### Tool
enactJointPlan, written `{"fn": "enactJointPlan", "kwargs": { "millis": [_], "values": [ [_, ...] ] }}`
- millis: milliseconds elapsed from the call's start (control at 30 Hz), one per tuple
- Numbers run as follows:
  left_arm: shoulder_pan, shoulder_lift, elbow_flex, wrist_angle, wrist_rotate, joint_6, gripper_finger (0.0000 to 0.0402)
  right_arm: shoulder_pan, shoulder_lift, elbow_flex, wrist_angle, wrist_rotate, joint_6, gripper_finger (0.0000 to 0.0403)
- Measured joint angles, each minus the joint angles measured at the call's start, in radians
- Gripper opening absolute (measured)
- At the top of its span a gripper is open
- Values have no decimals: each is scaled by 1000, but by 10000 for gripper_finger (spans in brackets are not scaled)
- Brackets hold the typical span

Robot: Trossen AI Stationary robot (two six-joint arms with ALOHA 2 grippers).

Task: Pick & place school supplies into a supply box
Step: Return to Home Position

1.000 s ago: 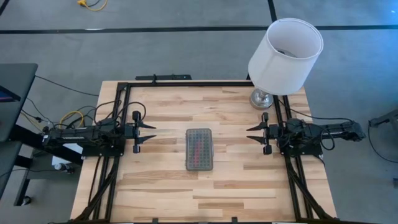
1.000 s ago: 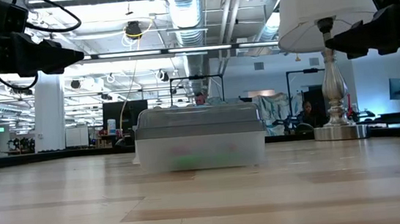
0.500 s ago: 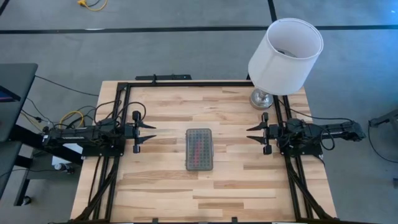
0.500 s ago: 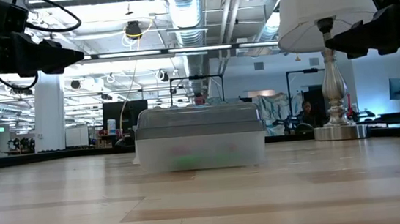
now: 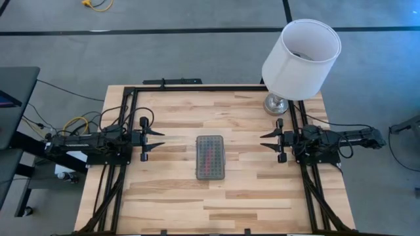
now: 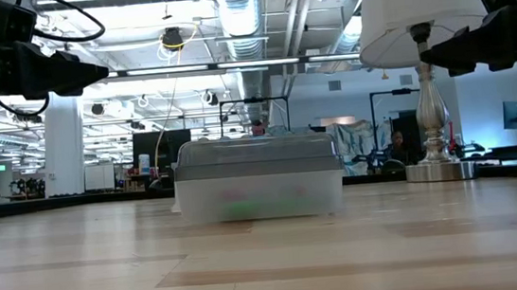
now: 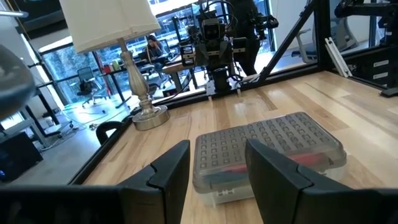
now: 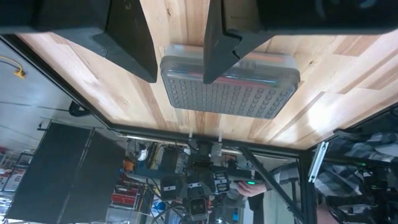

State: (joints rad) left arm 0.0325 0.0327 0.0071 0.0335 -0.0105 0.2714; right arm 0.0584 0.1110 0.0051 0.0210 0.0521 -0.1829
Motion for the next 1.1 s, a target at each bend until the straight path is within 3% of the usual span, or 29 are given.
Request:
{"fn": "enactJointPlan", "kwargs": {
  "millis": [1100],
  "values": [
    [0, 0, 0, 0, 0, 2, 151, 0, 0, 0, 0, 0, 0, 127]
  ]
}}
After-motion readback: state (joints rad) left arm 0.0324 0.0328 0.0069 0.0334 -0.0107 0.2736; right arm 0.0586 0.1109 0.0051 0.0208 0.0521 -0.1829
